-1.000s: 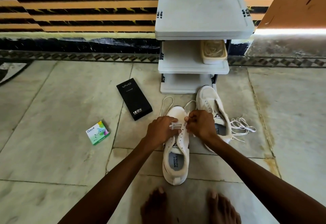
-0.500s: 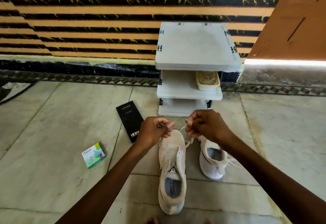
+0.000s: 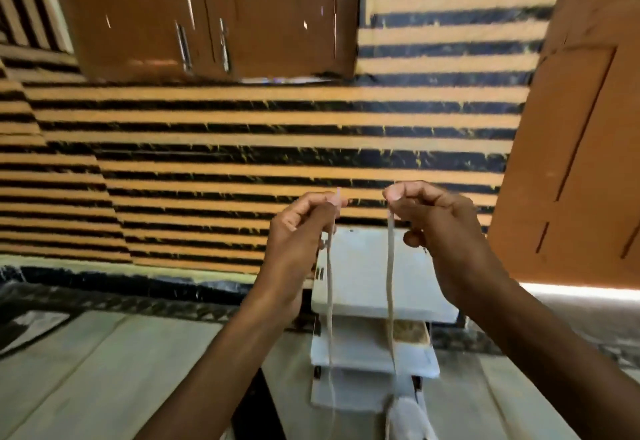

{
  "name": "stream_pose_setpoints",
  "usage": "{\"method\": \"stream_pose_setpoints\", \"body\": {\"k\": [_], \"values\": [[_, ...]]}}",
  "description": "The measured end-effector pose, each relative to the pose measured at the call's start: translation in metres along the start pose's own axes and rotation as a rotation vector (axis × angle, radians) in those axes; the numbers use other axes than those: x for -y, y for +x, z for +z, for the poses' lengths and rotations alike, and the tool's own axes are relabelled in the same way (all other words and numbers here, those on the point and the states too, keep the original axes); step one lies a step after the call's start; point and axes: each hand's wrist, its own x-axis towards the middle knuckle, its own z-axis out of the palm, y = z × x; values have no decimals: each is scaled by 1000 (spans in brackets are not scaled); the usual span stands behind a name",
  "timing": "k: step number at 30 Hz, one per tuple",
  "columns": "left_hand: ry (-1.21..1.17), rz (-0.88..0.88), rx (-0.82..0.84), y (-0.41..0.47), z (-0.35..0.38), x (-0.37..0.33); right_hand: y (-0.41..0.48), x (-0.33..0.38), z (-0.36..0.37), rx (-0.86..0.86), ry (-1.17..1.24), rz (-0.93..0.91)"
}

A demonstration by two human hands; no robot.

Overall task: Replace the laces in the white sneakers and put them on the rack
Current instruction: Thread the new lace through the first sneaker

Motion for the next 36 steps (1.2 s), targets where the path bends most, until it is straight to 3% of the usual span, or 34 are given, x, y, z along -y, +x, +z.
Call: {"method": "stream_pose_setpoints", "body": {"k": [11, 19, 36], "values": [[-149, 65, 6, 15, 13, -82, 13, 75, 28, -35, 121, -93], [-154, 57, -72, 12, 14, -95, 7, 84, 29, 19, 118, -53], [-161, 88, -24, 4, 18, -97, 6, 98, 32, 27, 106, -53]]}}
